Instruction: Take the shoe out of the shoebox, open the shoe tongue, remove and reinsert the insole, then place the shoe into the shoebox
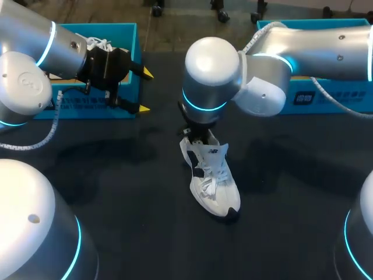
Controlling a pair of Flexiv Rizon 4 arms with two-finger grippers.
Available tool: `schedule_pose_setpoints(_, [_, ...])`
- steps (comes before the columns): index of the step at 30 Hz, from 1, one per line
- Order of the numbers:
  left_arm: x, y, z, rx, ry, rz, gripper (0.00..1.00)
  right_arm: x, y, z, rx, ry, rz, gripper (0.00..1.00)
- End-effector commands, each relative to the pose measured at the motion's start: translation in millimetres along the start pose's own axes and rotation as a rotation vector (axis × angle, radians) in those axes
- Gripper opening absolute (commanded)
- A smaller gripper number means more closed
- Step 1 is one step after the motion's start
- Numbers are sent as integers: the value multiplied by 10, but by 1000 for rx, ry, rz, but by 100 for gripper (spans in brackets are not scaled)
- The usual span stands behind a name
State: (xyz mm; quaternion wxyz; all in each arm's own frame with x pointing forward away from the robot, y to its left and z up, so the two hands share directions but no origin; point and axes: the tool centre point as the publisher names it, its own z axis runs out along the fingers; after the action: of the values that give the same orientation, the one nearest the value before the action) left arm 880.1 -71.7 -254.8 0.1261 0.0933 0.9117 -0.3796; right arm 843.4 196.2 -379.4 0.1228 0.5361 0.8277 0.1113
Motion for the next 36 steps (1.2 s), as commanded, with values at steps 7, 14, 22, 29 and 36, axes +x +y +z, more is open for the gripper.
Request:
schedule_pose_setpoints(7, [12, 0, -7, -1, -1, 1, 100, -3, -29, 311, 38, 50, -2, 0])
schedule_pose_setpoints(14, [12, 0, -7, -1, -1, 1, 100, 16, -117, 100, 87, 30, -1, 0])
schedule_pose_setpoints(22, [12, 0, -7, -1, -1, 1, 100, 11, -170, -349, 188, 14, -1, 0])
schedule_pose_setpoints(29, [12, 0, -7, -1, -1, 1, 100, 17, -323, -573, 335, 53, 10, 0])
schedule_pose_setpoints(36, [12, 0, -7, -1, -1, 1, 100, 6, -507, -647, 392, 76, 57, 0])
